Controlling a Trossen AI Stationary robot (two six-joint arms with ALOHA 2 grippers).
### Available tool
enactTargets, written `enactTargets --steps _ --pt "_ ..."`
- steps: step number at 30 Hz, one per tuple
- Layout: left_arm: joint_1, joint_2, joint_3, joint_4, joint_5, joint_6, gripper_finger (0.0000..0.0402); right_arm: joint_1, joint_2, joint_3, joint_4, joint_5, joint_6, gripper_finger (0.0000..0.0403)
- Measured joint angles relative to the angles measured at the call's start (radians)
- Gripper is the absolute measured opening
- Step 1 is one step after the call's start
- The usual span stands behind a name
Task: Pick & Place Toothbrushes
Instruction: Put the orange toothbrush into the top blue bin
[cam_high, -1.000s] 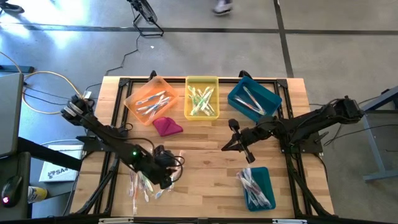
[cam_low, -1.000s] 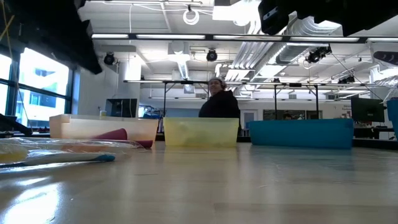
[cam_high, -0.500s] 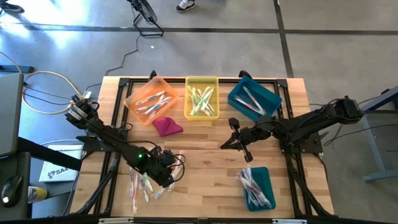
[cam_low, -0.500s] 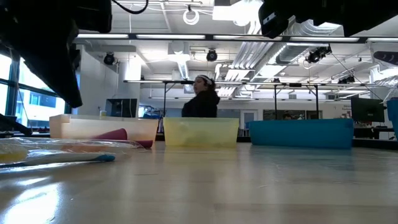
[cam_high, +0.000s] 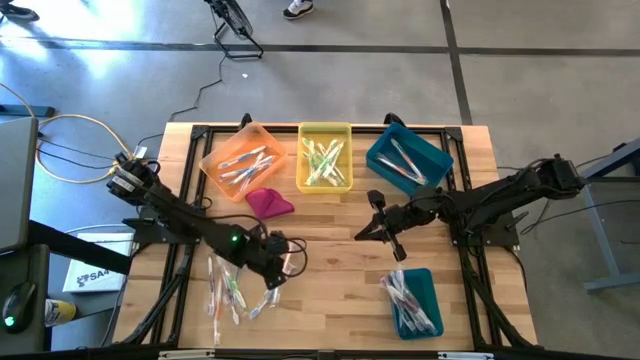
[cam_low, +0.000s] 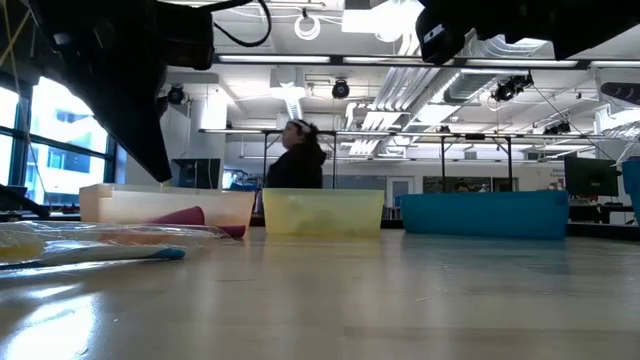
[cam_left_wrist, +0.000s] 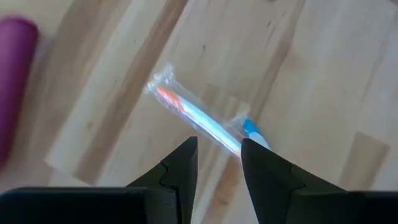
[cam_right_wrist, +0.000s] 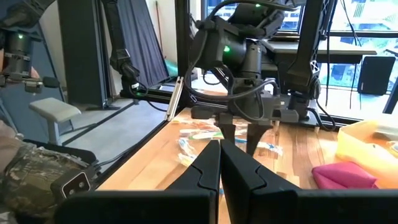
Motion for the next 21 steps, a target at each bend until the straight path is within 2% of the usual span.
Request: enactTargets --steps 3,11,21 --pt "0.019 0.000 0.000 0.001 0.000 0.048 0.0120 0.000 0.000 0.000 0.000 0.000 0.000 0.0004" --pt "0.067 0.000 0.000 0.007 0.037 0.057 0.0124 0.000 0.000 0.000 0.000 0.000 0.000 0.0004" --pt "0.087 0.078 -0.001 0.029 0.076 -0.068 0.0199 0.000 0.000 0.000 -0.013 0.000 -0.014 0.0004"
